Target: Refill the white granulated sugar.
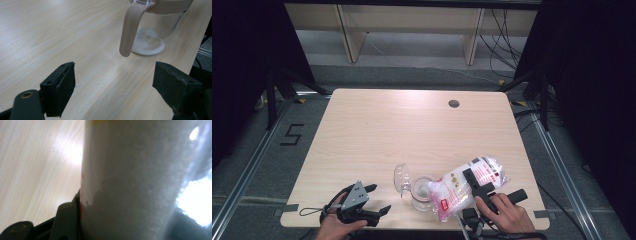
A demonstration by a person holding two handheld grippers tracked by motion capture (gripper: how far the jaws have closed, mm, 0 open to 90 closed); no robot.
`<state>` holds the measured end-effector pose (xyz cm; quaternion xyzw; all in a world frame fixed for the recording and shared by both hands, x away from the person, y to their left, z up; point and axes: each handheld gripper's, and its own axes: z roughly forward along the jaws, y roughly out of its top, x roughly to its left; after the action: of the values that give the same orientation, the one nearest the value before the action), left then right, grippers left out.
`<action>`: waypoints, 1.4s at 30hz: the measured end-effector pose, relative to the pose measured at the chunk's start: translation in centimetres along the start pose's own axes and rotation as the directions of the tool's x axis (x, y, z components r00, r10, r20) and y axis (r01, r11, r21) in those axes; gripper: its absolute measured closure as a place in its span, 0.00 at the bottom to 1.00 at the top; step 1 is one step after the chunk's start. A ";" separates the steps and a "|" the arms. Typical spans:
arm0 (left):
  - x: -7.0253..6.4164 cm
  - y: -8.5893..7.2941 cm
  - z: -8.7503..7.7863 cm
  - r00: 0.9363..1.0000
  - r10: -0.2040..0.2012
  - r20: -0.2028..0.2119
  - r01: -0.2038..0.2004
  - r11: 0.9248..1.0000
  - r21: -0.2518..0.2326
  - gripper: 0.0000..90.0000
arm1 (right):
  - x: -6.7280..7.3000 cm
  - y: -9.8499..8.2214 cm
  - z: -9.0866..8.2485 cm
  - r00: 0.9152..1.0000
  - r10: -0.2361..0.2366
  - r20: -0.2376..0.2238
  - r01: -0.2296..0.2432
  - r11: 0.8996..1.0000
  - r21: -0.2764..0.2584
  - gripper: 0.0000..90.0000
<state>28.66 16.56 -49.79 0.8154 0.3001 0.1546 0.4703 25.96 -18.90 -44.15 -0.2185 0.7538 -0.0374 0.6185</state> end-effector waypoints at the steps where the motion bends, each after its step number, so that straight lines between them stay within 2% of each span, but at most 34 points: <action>1: 0.0 0.0 0.0 1.000 -0.001 0.001 0.001 1.000 -0.001 0.20 | -0.1 0.0 0.0 1.000 -0.009 0.006 0.009 1.000 -0.005 0.56; 5: 0.0 0.0 0.0 1.000 0.001 0.004 -0.001 1.000 0.009 0.20 | -0.1 0.0 -0.1 1.000 -0.009 0.009 0.009 1.000 0.003 0.56; 6: 0.0 0.0 -0.1 1.000 0.001 0.005 -0.001 1.000 0.012 0.20 | 0.1 -0.1 -0.1 1.000 0.025 0.010 -0.025 1.000 0.005 0.56; 7: 0.0 0.0 -0.1 1.000 -0.002 0.004 0.002 1.000 0.010 0.20 | -0.2 -0.1 -0.1 1.000 -0.020 0.010 0.020 1.000 -0.002 0.56; 12: 0.0 0.0 -0.1 1.000 -0.004 0.003 0.004 1.000 0.011 0.20 | -0.2 -0.1 -0.1 1.000 0.001 0.004 -0.001 1.000 0.005 0.57; 13: 0.0 0.0 -0.1 1.000 -0.003 0.003 0.003 1.000 0.011 0.20 | -0.4 -0.1 0.0 1.000 -0.028 0.008 0.028 1.000 -0.005 0.56; 14: 0.0 0.0 -0.1 1.000 -0.003 0.003 0.003 1.000 0.012 0.20 | -0.5 -0.1 0.0 0.999 -0.038 0.013 0.038 0.999 -0.008 0.57; 15: -0.1 0.0 0.0 1.000 -0.004 0.003 0.004 1.000 0.012 0.20 | -0.3 -0.1 -0.1 1.000 -0.017 0.003 0.017 1.000 0.001 0.57; 17: 0.0 0.0 0.0 1.000 -0.004 0.003 0.004 1.000 0.012 0.20 | -0.2 -0.1 -0.1 1.000 -0.007 0.001 0.007 1.000 0.006 0.57; 20: -0.1 0.0 0.0 1.000 -0.005 0.004 0.005 1.000 0.013 0.20 | -0.4 -0.1 0.0 0.999 -0.038 0.015 0.038 0.999 -0.010 0.57; 22: -0.1 0.0 0.0 1.000 -0.004 0.004 0.004 1.000 0.013 0.20 | -0.3 -0.2 -0.1 1.000 -0.014 0.008 0.014 1.000 0.005 0.57; 23: 0.0 0.0 0.0 1.000 -0.003 0.003 0.003 1.000 0.014 0.20 | -0.5 -0.2 0.0 0.999 -0.035 0.012 0.035 0.999 -0.007 0.57; 28: 0.0 0.0 0.0 1.000 -0.005 0.003 0.004 1.000 0.012 0.20 | -0.4 -0.3 -0.1 1.000 -0.010 0.012 0.010 1.000 0.000 0.57; 29: 0.0 0.0 0.0 1.000 -0.005 0.003 0.005 1.000 0.012 0.20 | -0.7 -0.2 -0.1 0.999 -0.048 0.017 0.048 0.999 -0.007 0.57; 31: -0.1 0.0 0.0 1.000 -0.004 0.003 0.004 1.000 0.013 0.20 | -0.4 -0.3 -0.1 1.000 -0.016 0.012 0.016 1.000 0.002 0.57; 33: -0.1 0.0 0.0 1.000 -0.005 0.003 0.005 1.000 0.012 0.20 | -0.3 -0.3 -0.1 1.000 -0.006 0.010 0.006 1.000 0.006 0.57; 42: 0.0 0.0 0.0 1.000 0.000 0.002 0.000 1.000 0.017 0.20 | -0.5 -0.4 -0.2 1.000 -0.023 0.013 0.022 1.000 0.010 0.57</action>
<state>28.62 16.58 -49.76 0.8196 0.3008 0.1513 0.4636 25.97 -19.12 -43.48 -0.2242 0.7472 -0.0467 0.6239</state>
